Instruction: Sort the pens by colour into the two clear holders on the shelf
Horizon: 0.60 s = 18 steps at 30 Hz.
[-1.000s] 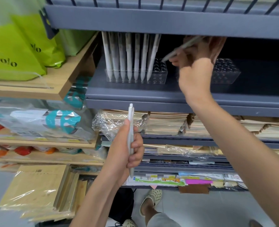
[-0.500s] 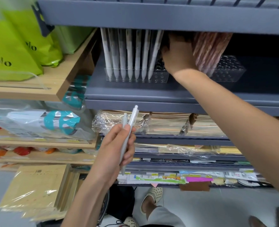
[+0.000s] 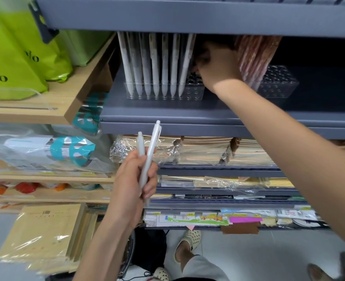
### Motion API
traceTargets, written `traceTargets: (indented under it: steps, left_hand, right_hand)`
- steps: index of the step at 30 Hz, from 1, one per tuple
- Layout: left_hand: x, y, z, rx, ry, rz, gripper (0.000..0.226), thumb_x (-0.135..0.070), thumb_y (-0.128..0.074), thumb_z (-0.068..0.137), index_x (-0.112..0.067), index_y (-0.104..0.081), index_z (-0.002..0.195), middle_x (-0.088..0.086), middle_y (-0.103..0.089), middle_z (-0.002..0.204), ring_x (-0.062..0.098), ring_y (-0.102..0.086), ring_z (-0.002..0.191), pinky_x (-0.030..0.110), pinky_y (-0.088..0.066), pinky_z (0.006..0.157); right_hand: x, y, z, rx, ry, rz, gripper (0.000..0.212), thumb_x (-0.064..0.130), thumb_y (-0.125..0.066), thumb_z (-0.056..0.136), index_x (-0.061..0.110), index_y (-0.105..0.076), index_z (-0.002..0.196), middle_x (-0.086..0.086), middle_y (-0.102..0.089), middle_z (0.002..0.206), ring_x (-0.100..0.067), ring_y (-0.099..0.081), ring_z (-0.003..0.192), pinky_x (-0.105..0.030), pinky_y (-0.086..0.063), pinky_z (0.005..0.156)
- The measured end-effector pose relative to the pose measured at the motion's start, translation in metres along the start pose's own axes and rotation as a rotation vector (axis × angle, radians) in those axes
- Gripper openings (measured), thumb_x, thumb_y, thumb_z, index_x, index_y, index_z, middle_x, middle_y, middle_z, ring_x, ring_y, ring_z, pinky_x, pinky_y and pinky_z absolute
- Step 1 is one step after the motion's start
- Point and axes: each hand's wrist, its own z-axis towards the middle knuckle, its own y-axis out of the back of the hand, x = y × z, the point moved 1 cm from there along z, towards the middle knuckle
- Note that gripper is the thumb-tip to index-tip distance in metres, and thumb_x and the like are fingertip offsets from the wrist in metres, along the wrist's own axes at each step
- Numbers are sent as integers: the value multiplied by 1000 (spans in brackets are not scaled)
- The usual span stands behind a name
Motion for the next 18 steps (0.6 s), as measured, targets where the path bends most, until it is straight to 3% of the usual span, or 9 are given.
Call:
traceTargets:
  steps: [2, 4, 6, 8, 10, 12, 15, 18]
  left_hand:
    - [0, -4, 0, 35, -17, -9, 14, -23, -45, 90, -14, -43, 101, 1, -46, 69, 11, -30, 45, 22, -27, 39]
    - [0, -6, -1, 51, -60, 1, 13, -21, -46, 92, -11, -46, 101, 3, -51, 73, 11, -34, 47, 21, -32, 42]
    - [0, -9, -3, 53, -110, 45, 17, -22, -49, 94, -8, -53, 103, 5, -61, 80, 12, -39, 50, 20, -36, 44]
    - [1, -14, -3, 68, -150, 107, 20, -25, -51, 95, -10, -58, 107, 7, -70, 90, 12, -43, 51, 21, -36, 45]
    - [3, -21, -2, 95, -172, 142, 17, -26, -53, 95, -15, -60, 105, 10, -74, 100, 11, -45, 50, 20, -37, 45]
    - [5, -27, -1, 129, -186, 159, 12, -27, -55, 95, -21, -64, 101, 11, -74, 106, 11, -49, 50, 21, -41, 46]
    - [5, -35, 1, 179, -185, 188, 10, -29, -56, 96, -24, -64, 101, 10, -74, 110, 15, -56, 55, 25, -47, 50]
    - [1, -42, 2, 209, -172, 237, 18, -38, -56, 95, -28, -66, 107, 9, -75, 108, 20, -64, 59, 29, -51, 51]
  right_hand:
    - [-1, 3, -3, 14, -44, 96, 45, 4, -40, 92, 14, -54, 134, -8, -69, 114, -28, -63, 110, -37, -52, 94]
    - [2, 9, -18, -13, -93, 343, 43, -2, -42, 92, 8, -54, 131, -9, -68, 105, -26, -69, 96, -40, -56, 89]
    - [3, 15, -49, -37, -104, 585, 30, -5, -45, 91, 7, -62, 112, -8, -69, 89, -17, -70, 72, -34, -60, 71]
    - [0, 19, -86, 83, -66, 610, 17, 7, -55, 92, 15, -70, 89, -3, -72, 76, -8, -64, 56, -24, -54, 53]
    - [-3, 22, -114, 292, -44, 525, 22, 31, -64, 91, 20, -76, 76, 2, -74, 75, -6, -60, 55, -21, -49, 51]
    - [-6, 25, -129, 428, -60, 523, 26, 41, -69, 87, 19, -78, 77, -1, -73, 72, -9, -55, 58, -25, -45, 55]
    - [-10, 31, -136, 440, -88, 635, 15, 29, -76, 83, 15, -79, 81, 3, -66, 63, -7, -50, 58, -24, -42, 53]
    - [-14, 39, -136, 410, -115, 716, 9, 18, -74, 85, 10, -77, 84, 3, -70, 71, -7, -56, 60, -22, -46, 53]
